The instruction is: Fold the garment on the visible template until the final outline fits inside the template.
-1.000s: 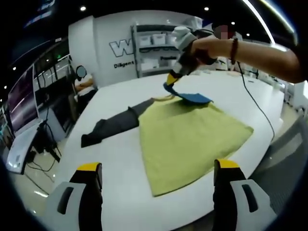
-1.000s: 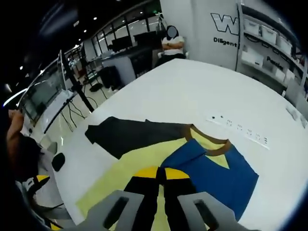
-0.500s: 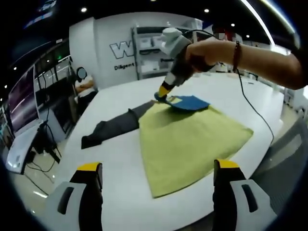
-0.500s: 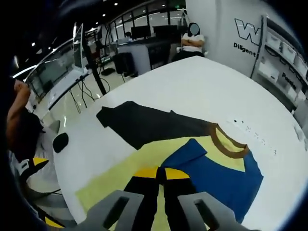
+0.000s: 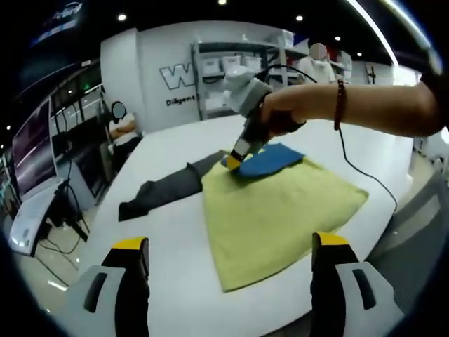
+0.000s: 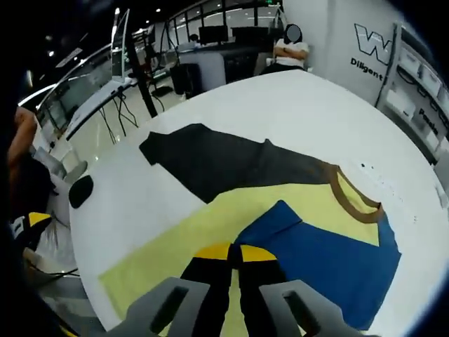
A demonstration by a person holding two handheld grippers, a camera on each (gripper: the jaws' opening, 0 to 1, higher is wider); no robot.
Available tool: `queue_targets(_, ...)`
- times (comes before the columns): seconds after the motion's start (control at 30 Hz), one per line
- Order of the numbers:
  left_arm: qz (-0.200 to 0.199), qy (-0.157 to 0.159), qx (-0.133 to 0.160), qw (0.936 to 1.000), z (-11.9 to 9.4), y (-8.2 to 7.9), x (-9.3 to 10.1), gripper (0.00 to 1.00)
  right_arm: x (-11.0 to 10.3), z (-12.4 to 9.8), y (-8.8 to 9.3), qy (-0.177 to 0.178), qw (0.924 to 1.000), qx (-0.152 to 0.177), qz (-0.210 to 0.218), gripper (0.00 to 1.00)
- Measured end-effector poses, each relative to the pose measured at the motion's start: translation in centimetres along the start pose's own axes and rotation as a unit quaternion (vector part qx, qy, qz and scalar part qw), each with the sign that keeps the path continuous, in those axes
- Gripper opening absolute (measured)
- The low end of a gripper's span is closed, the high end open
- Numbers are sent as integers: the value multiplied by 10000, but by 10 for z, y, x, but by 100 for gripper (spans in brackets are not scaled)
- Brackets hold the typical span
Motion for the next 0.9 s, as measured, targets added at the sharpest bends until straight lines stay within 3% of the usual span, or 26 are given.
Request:
queue_targets(0.17,20,31,-61,10000,0,2,1,94,-3,17,9,-102,9998,-131,-66,0)
queue_targets(0.23,24,52,-66,10000,1,2,2,94,-3,23,6,-125,9999,-35,-22,0)
queue_targets(0.33,35,46,-95,9999,1,2,2,94,-10,27,0,-454,9985,191,258,1)
queue_targets(0.57,58,34,-63,10000,1,1,2,94,-3,11,-8,-392,9940,736,711,32)
queue_targets(0.7,115,21,-57,9999,1,1,2,97,14,0,-9,-115,9926,1073,560,47)
queue_targets(0.9,44,29,-59,10000,2,1,2,99,37,-9,9,87,9919,1014,764,75)
Point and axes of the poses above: the point that each gripper's makers call its tool centre point, and the gripper's own axes: z roughly forward along the fingers, x roughly to its right, y roughly out of its underside, the point moved 3 cm from there along -z, roughly backward along the fingers, and after that the axes turned 3 degrees about z, right-handed, at the moved point
